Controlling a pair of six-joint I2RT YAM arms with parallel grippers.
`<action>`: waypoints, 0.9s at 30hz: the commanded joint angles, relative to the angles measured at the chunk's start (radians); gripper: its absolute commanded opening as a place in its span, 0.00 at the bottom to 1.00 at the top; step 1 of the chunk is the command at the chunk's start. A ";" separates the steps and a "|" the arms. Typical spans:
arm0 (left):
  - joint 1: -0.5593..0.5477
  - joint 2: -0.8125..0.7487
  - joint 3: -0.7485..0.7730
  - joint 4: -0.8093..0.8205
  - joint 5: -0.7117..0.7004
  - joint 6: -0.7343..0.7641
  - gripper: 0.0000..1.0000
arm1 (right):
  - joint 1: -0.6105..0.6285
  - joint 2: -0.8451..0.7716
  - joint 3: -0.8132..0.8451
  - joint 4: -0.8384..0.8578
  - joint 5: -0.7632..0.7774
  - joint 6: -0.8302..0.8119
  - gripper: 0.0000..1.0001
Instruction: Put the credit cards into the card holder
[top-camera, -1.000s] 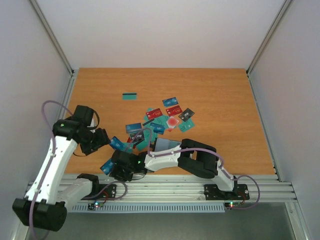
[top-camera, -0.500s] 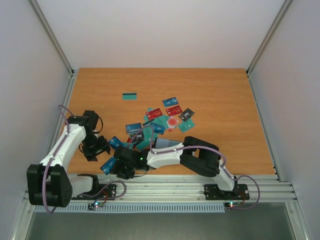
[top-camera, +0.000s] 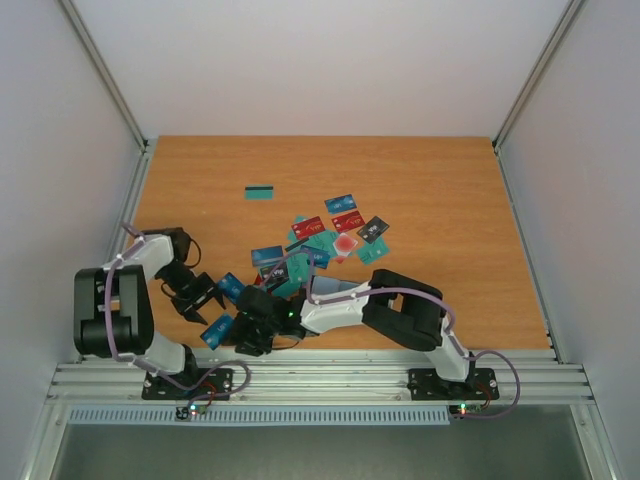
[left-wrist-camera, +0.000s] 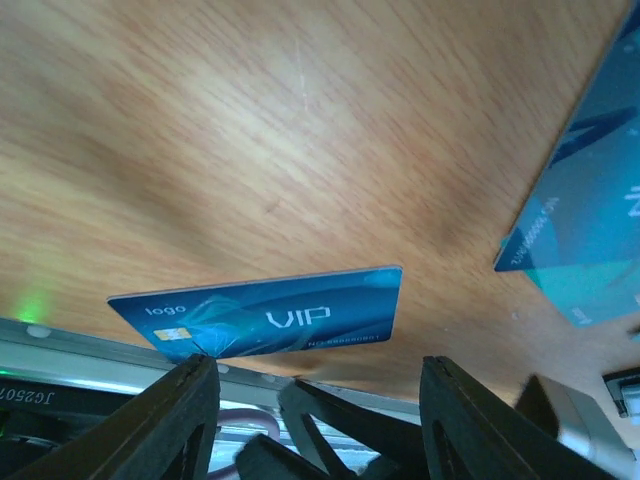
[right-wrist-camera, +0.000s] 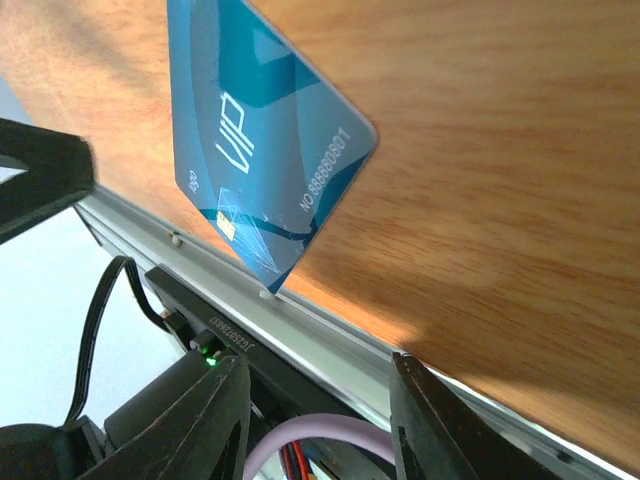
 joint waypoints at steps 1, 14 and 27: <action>0.009 0.051 0.006 0.037 0.003 -0.004 0.56 | -0.043 -0.094 -0.057 0.002 0.016 -0.053 0.41; -0.009 0.127 -0.035 0.067 -0.079 -0.113 0.47 | -0.165 -0.282 -0.245 -0.077 -0.034 -0.184 0.42; -0.269 0.117 -0.104 0.205 -0.019 -0.398 0.47 | -0.272 -0.481 -0.334 -0.327 -0.130 -0.439 0.43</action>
